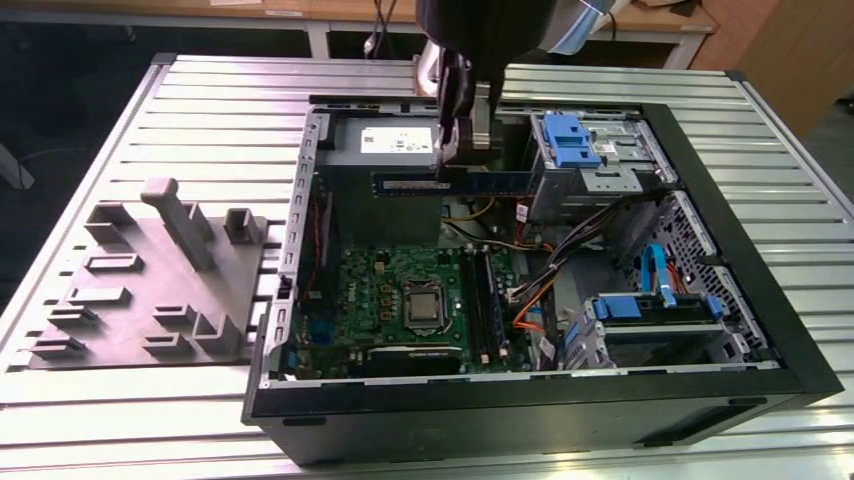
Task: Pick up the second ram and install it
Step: 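Pick up the second ram and move it above second insertion slot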
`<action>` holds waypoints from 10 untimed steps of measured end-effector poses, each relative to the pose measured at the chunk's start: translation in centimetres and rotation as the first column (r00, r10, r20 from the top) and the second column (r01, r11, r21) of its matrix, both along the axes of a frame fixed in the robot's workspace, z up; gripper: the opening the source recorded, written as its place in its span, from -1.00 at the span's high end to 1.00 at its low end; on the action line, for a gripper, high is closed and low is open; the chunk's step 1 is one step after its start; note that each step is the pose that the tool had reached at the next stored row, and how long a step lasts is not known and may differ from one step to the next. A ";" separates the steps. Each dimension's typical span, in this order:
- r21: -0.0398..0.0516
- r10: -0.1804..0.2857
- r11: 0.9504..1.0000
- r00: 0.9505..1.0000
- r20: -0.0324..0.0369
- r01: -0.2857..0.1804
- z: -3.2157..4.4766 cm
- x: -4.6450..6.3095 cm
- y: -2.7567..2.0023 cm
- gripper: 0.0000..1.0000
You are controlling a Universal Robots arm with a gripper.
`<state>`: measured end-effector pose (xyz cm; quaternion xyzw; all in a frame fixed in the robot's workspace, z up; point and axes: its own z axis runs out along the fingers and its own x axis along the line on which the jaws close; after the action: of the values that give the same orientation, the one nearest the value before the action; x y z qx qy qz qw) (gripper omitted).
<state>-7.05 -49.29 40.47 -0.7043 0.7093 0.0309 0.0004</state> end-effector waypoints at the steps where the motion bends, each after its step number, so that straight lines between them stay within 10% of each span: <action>1: 0.003 0.000 1.000 1.000 0.000 0.000 -0.11 0.0 0.00 0.77; 10: 0.020 0.000 1.000 1.000 0.003 0.000 -1.12 0.0 0.00 0.77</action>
<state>-7.05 -49.29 39.35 -0.7043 0.7089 0.0369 0.0087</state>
